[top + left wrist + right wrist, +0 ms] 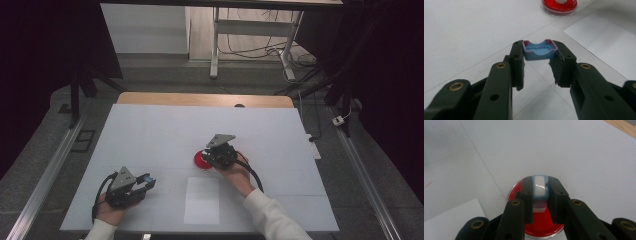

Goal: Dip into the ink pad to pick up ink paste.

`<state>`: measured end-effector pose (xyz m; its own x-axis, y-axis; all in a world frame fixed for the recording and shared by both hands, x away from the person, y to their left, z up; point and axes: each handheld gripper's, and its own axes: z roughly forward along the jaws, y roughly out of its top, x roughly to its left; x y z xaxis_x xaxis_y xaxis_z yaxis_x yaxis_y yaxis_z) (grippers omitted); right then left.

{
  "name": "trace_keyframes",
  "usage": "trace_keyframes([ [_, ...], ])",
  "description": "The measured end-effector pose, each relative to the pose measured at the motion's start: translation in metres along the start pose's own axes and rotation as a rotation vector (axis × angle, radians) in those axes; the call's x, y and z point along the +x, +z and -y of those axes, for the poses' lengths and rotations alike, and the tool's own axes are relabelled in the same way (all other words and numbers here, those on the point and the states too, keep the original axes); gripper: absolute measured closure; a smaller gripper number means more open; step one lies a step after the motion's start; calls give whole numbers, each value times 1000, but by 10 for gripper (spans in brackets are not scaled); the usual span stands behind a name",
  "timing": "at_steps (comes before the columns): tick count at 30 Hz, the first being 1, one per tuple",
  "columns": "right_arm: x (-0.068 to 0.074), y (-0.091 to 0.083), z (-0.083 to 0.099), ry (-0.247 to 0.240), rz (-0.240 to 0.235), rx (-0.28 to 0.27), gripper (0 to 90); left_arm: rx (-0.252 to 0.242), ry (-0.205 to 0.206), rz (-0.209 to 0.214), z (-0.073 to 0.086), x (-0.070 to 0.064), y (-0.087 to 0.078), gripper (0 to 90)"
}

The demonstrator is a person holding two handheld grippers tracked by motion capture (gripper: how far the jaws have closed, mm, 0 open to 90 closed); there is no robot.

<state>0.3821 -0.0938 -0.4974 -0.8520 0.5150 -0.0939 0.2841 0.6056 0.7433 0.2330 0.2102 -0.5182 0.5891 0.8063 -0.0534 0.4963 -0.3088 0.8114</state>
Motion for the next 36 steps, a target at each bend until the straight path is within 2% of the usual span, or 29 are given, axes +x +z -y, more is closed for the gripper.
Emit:
trace_keyframes([
  [4, 0, -3, -1, -3, 6, -15, 754, 0, -4, 1, 0, 1, 0, 642],
  [10, -1, -8, -2, 25, -16, -46, 754, 0, -4, 1, 0, 2, 0, 642],
  [18, 2, -21, -9, 17, -15, -94, 754, 1, -1, 0, 0, 1, 0, 642],
  [36, 2, -33, -13, 23, -33, -124, 754, 0, -3, -2, 0, 1, 0, 642],
])
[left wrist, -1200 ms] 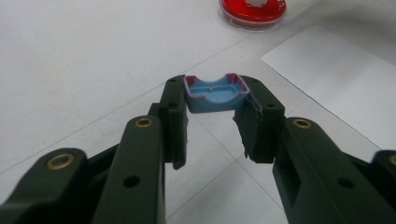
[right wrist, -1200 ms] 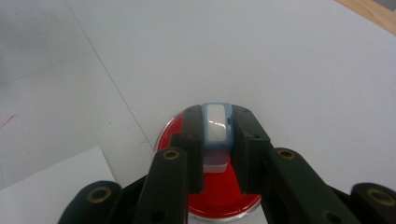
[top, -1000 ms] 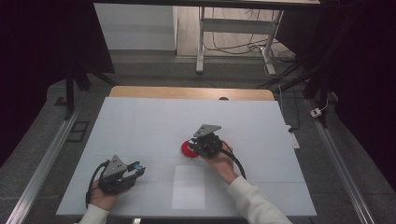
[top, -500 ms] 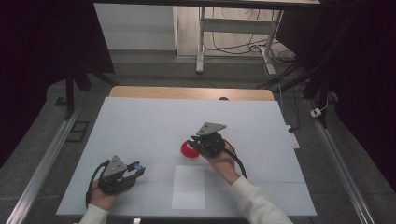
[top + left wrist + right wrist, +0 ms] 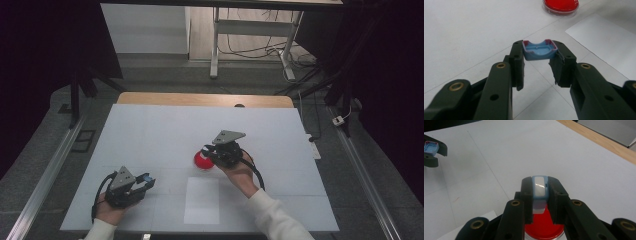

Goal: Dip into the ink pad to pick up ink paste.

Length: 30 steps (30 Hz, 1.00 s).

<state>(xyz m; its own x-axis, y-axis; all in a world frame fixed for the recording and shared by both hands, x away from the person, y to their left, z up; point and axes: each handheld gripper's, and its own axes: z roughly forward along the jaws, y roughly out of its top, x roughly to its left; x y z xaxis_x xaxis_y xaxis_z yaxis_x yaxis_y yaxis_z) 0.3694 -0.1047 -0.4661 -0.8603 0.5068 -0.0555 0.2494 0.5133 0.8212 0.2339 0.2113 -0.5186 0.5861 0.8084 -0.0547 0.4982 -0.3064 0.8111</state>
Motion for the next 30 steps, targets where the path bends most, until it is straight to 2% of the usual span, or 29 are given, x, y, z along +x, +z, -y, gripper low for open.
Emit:
trace_keyframes([
  [30, 5, -4, -3, -12, -13, -13, 753, 4, 1, -3, 0, 0, 1, 642],
])
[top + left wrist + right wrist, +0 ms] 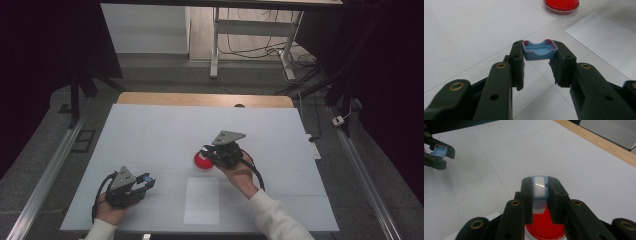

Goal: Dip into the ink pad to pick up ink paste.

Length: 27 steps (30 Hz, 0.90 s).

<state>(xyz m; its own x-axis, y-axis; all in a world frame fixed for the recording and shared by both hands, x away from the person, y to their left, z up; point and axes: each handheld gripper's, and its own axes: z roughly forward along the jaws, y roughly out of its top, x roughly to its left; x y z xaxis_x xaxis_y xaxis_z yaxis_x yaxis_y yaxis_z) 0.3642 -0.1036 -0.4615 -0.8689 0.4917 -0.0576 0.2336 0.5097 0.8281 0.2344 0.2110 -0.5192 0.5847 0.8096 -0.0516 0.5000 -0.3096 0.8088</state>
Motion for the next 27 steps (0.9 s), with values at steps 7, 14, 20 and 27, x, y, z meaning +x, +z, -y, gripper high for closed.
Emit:
trace_keyframes([
  [7, 3, -2, -1, -4, -13, 0, 753, 0, 1, 1, 0, 0, 0, 642],
  [14, 4, -4, -1, 3, -23, -6, 753, -1, 1, 0, 0, 0, 0, 642],
  [20, 5, -5, 0, 5, -26, -6, 754, -2, -1, 1, 0, 0, 0, 642],
  [27, 6, -8, 1, 9, -31, -6, 753, -4, -2, 1, -1, -1, 0, 642],
])
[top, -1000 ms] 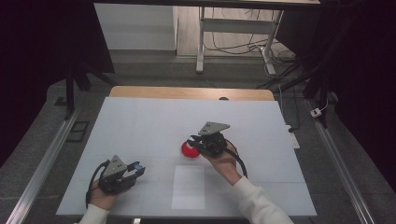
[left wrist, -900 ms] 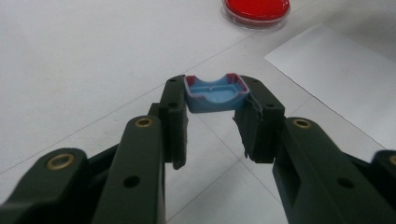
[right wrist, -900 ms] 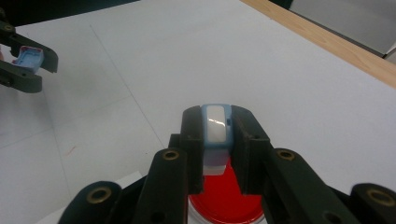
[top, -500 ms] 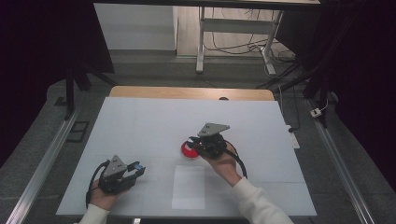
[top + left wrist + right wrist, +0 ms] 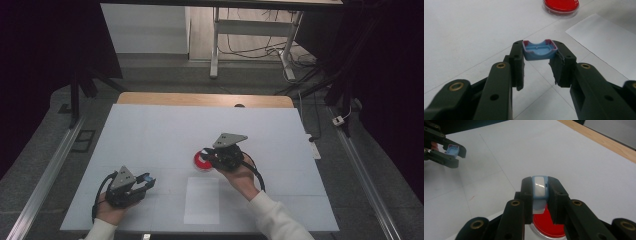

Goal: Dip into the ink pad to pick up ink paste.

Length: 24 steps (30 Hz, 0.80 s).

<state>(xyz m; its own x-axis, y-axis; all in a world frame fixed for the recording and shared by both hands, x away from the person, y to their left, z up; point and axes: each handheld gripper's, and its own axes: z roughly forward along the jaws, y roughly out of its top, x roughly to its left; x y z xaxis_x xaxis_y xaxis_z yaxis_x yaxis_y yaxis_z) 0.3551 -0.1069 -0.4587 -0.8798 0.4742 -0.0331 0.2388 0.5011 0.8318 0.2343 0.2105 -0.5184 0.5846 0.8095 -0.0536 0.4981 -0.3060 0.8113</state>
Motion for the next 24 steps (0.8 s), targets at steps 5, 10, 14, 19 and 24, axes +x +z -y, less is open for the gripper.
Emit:
trace_keyframes([
  [5, 1, -4, 3, -2, 0, 6, 754, -2, -1, -2, 0, 0, 0, 642],
  [10, 3, -7, 4, 10, -15, 1, 753, -6, 0, -6, -1, 0, -1, 642],
  [14, 5, -10, 6, 10, -26, 4, 754, -5, 0, -4, -1, 0, 0, 642],
  [19, 8, -11, 10, 14, -41, 12, 754, -7, 2, -3, -1, 0, 0, 642],
  [24, 12, -13, 15, 18, -55, 25, 753, -7, 3, -3, -1, 1, 0, 642],
])
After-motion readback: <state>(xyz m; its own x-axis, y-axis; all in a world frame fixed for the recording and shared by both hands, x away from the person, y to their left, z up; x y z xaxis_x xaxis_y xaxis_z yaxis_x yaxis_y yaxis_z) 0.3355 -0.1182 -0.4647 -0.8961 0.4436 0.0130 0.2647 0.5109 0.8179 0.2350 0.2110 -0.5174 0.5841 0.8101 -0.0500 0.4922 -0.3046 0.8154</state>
